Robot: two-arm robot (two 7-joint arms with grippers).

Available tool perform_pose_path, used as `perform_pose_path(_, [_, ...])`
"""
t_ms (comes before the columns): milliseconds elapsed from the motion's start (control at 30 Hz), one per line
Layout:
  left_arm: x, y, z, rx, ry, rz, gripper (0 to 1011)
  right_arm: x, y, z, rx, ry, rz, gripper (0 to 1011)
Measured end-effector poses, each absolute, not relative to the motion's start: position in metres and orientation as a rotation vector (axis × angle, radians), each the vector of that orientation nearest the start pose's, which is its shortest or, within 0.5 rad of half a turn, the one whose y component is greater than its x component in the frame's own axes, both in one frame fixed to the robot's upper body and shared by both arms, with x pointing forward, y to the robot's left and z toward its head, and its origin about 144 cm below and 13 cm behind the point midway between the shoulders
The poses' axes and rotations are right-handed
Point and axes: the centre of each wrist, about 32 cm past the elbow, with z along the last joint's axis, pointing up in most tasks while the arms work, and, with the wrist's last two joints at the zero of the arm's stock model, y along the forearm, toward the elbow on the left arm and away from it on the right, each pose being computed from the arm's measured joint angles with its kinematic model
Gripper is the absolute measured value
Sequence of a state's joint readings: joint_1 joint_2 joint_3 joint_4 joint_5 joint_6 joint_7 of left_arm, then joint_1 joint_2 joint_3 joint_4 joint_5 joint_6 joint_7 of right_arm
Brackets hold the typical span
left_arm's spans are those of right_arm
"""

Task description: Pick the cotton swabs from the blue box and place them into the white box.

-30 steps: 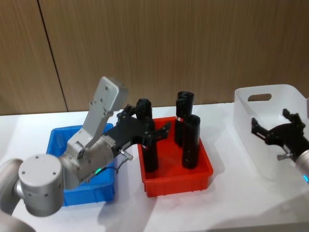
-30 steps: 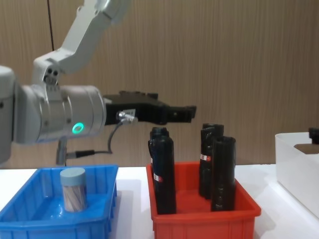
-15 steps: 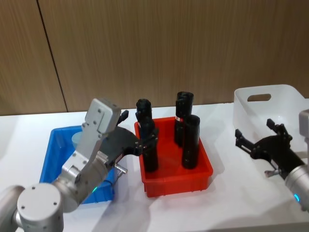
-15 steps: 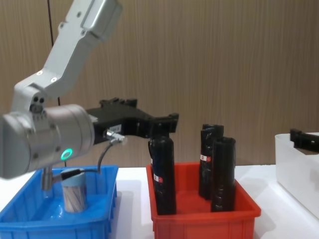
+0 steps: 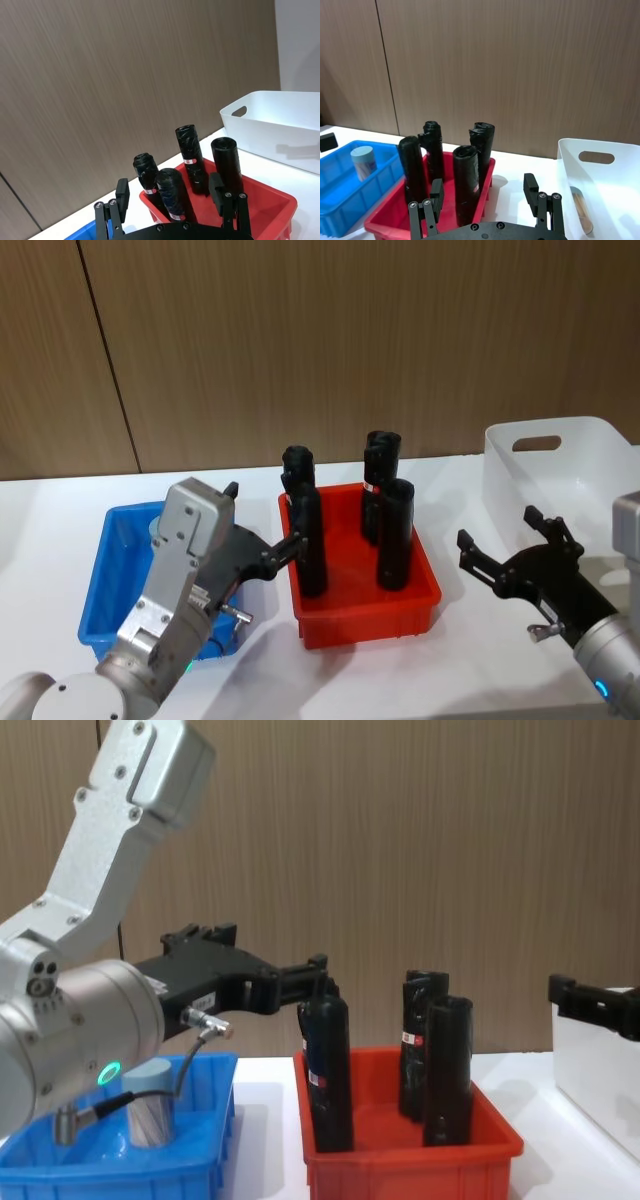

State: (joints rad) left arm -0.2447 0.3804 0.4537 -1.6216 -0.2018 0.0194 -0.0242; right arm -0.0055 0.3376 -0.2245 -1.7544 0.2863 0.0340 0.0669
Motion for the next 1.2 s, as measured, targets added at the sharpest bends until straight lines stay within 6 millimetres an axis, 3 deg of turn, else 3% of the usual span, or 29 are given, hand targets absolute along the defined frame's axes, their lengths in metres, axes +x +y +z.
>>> perform_pose_path(867, [0.4920, 0.1984, 1.2045, 0.060, -0.268, 1.124, 1004, 0.4435, -0.2372, 1.1888, 0.026, -0.074, -1.230, 1002])
perform_pose_path(1200, [0.4920, 0.1984, 1.2044, 0.061, -0.267, 1.124, 1004, 0.4513, -0.2412, 1.1854, 0.009, -0.065, -1.217, 1002])
